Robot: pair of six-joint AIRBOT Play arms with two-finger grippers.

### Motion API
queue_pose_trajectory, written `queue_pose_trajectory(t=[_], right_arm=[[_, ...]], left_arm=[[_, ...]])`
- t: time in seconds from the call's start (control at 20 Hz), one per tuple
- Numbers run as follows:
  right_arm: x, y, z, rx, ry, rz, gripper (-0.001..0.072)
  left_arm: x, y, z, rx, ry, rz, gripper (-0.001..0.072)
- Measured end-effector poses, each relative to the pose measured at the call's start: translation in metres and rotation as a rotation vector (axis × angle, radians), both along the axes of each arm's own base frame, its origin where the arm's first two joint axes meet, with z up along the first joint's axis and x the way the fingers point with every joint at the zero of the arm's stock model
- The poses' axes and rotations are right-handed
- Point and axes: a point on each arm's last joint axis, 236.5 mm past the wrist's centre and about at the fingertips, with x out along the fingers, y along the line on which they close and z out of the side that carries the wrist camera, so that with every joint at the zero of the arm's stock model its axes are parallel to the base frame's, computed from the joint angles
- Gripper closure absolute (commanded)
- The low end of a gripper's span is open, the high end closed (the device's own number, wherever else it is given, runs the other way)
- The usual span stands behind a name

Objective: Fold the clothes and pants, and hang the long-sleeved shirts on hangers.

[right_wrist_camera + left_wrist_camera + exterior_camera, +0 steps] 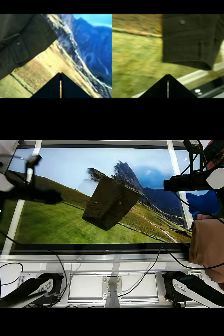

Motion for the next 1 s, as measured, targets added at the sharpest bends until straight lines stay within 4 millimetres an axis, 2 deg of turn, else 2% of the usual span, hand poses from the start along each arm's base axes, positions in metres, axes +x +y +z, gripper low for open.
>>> queue_pose_trajectory(t=[0.05, 0.1, 0.15, 0.2, 0.25, 0.3, 0.4, 0.5, 0.7, 1.0], right_arm=[[0.001, -0.002, 0.001, -0.009, -0.007, 0.0, 0.07], [0.003, -0.003, 0.002, -0.018, -0.015, 0.004, 0.0698], [0.003, -0.004, 0.002, -0.027, -0.02, 0.009, 0.0669], [0.004, -0.005, 0.002, -0.036, -0.022, 0.013, 0.0595], [0.005, -0.005, 0.001, -0.043, -0.023, 0.018, 0.0517], [0.006, -0.005, 0.0, -0.047, -0.021, 0.022, 0.0485], [0.008, -0.005, -0.005, -0.054, -0.013, 0.026, 0.0485], [0.01, -0.005, -0.011, -0.058, 0.001, 0.029, 0.0485], [0.014, -0.005, -0.023, -0.062, 0.03, 0.032, 0.0485], [0.016, -0.005, -0.031, -0.066, 0.046, 0.034, 0.0486]], left_arm=[[-0.009, -0.013, -0.015, -0.048, 0.016, 0.006, 0.0682], [-0.019, -0.027, -0.031, -0.092, 0.029, 0.019, 0.0641], [-0.028, -0.04, -0.046, -0.131, 0.036, 0.035, 0.0393], [-0.038, -0.053, -0.062, -0.175, 0.049, 0.057, 0.0083], [-0.048, -0.065, -0.078, -0.211, 0.064, 0.08, 0.0017], [-0.055, -0.073, -0.09, -0.236, 0.073, 0.104, 0.002], [-0.067, -0.086, -0.111, -0.246, 0.075, 0.12, 0.0019], [-0.069, -0.093, -0.121, -0.219, 0.018, 0.093, 0.002], [-0.055, -0.101, -0.119, -0.12, -0.195, 0.0, 0.002], [-0.038, -0.105, -0.108, 0.143, -0.515, -0.264, 0.0021]])
